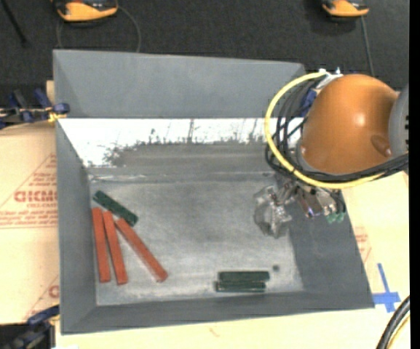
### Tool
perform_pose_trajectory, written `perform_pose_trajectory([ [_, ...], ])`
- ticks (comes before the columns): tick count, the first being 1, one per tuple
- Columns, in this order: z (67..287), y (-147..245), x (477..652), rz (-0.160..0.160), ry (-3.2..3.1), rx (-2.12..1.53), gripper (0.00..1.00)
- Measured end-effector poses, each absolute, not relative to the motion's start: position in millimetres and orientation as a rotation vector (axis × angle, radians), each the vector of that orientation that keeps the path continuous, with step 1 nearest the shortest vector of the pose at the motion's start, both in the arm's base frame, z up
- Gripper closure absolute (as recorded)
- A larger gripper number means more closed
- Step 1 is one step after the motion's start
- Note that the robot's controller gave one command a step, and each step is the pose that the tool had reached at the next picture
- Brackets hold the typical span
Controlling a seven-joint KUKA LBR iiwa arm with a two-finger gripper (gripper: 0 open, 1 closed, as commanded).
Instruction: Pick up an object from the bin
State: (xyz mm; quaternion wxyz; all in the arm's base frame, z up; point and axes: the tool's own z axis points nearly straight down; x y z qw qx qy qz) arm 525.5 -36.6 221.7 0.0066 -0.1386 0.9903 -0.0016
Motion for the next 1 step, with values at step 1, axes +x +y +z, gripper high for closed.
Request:
perform_pose_trajectory([
  [1,217.0,-36.3,523.4,0.0,3.108,-0.429,0.0],
])
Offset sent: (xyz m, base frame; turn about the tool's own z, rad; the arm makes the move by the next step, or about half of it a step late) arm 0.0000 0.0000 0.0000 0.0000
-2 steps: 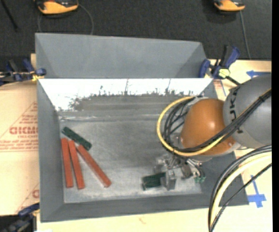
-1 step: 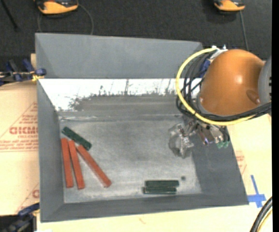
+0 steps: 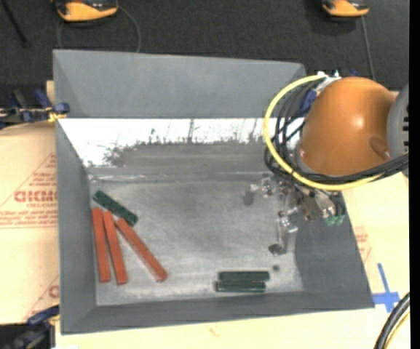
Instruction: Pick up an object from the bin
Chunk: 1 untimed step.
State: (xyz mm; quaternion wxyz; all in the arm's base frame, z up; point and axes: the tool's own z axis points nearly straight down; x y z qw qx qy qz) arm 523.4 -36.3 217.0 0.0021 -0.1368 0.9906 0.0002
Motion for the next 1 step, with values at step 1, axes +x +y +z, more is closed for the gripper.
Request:
perform_pose_trajectory([
  [1,131.7,-39.2,492.0,0.004,3.119,-0.427,0.0],
])
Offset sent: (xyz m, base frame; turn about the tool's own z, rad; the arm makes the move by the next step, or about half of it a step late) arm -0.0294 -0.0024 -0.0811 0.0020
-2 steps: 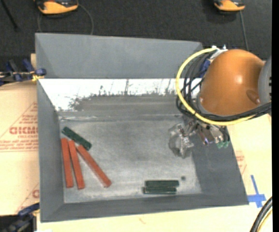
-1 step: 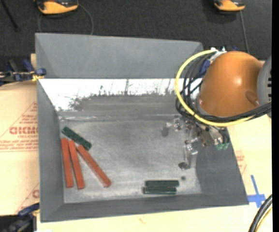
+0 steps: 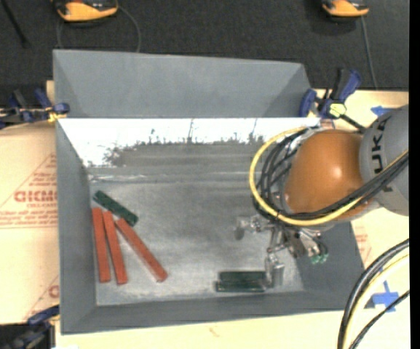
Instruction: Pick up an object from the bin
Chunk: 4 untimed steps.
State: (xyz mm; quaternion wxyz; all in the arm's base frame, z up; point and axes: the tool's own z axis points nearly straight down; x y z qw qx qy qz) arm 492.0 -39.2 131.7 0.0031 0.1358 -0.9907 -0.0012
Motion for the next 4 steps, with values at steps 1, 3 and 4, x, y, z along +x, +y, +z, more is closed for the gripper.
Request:
perform_pose_trajectory([
  [1,88.3,-33.0,473.5,-0.001,-3.132,0.33,0.0],
  [3,75.0,-26.8,475.7,0.001,-3.147,-0.023,1.0],
  [4,203.4,-47.5,489.4,0.004,-3.153,0.056,1.0],
])
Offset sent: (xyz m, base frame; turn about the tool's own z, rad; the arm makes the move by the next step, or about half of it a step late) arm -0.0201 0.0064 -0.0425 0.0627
